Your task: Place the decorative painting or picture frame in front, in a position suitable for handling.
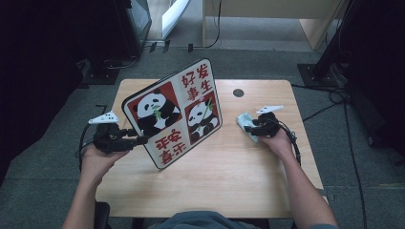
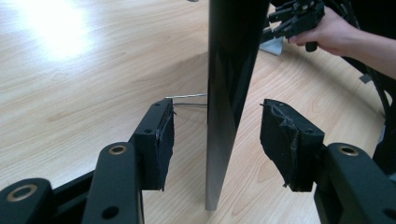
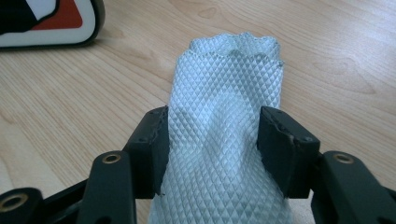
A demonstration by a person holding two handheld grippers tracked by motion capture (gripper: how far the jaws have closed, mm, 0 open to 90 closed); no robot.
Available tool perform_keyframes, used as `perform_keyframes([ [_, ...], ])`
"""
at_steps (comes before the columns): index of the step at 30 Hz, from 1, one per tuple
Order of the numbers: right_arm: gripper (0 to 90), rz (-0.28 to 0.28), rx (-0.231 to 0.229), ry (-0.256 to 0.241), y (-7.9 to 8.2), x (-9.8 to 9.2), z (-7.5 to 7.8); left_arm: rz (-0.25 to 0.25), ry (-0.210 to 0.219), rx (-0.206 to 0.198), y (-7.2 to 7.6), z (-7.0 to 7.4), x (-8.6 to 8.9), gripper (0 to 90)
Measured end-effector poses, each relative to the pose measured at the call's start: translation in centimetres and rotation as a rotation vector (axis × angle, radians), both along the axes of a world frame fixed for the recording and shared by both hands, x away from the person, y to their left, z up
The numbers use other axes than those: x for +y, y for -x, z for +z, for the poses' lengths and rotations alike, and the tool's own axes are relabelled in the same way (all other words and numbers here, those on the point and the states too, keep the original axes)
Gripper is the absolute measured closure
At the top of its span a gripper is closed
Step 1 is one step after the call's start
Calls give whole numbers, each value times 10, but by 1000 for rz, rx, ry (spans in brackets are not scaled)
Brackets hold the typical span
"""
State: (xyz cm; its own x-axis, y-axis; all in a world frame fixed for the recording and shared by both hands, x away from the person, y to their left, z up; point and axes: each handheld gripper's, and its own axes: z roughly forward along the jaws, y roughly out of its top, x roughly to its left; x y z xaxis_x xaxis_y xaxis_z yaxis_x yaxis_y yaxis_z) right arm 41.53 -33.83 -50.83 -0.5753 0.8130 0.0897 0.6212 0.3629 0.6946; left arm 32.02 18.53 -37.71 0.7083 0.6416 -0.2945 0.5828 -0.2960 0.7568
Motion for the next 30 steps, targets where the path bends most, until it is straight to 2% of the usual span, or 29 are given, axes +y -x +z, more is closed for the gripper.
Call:
perform_keyframes([
  [5, 468, 20, -43, 44, 3, 2, -3, -7, 3, 19, -1, -5, 1, 454],
  [8, 489, 8, -61, 44, 6, 3, -4, -6, 8, 23, -2, -6, 1, 460],
  [11, 575, -1, -60, 41, 7, 3, -4, -14, 14, 10, -2, -7, 1, 488],
  [15, 657, 1, -57, 29, 7, 1, -3, -21, 22, 30, -2, -7, 1, 503],
  [18, 720, -7, -30, 12, 6, 0, -2, -31, 24, 32, -3, -8, 0, 541],
  [23, 754, -17, 9, -21, 3, -2, 0, -42, 29, 25, -4, -9, -1, 564],
  [27, 768, -34, 50, -48, 0, -5, 4, -52, 18, -6, -4, -11, -1, 589],
  [30, 771, -27, 48, -43, 0, -4, 8, -52, 26, 6, -6, -13, 0, 599],
])
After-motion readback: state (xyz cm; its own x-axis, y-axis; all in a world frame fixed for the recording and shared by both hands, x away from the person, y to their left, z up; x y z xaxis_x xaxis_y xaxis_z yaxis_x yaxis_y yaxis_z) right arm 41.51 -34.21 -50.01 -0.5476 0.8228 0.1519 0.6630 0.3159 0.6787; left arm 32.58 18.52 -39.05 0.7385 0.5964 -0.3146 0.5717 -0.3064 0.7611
